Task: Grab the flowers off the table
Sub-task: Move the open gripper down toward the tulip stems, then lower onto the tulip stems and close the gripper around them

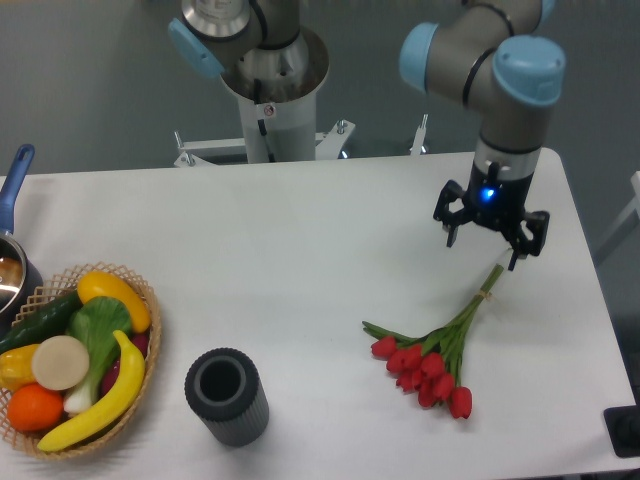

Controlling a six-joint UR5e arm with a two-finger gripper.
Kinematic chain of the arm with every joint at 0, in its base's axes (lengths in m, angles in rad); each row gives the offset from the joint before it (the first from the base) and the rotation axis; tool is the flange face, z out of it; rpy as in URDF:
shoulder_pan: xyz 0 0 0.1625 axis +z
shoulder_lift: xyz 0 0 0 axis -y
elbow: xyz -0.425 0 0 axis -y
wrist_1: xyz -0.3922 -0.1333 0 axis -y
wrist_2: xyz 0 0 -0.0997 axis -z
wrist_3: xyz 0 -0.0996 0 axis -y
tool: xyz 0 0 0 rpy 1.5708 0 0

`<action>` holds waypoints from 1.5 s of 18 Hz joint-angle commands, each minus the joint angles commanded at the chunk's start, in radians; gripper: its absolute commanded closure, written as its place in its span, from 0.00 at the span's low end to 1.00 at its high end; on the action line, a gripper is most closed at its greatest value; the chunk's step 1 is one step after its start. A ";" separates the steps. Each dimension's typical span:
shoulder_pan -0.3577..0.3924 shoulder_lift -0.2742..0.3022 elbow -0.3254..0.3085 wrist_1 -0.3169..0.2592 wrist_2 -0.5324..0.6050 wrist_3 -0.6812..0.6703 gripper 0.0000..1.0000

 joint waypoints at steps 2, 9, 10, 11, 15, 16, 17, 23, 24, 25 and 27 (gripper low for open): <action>0.002 -0.025 0.005 0.003 0.000 0.009 0.00; 0.003 -0.104 0.051 0.006 -0.005 0.012 0.00; 0.003 -0.118 0.061 0.008 -0.005 0.012 0.00; 0.002 -0.130 0.070 0.009 -0.003 0.012 0.00; -0.002 -0.189 0.115 0.011 -0.002 0.026 0.00; -0.003 -0.216 0.135 0.012 0.000 0.056 0.00; -0.006 -0.244 0.155 0.012 0.000 0.087 0.00; -0.009 -0.255 0.144 0.008 0.000 0.112 0.00; -0.017 -0.255 0.132 0.008 0.002 0.117 0.00; -0.021 -0.253 0.117 0.008 0.002 0.136 0.00; -0.021 -0.246 0.098 0.008 0.002 0.167 0.00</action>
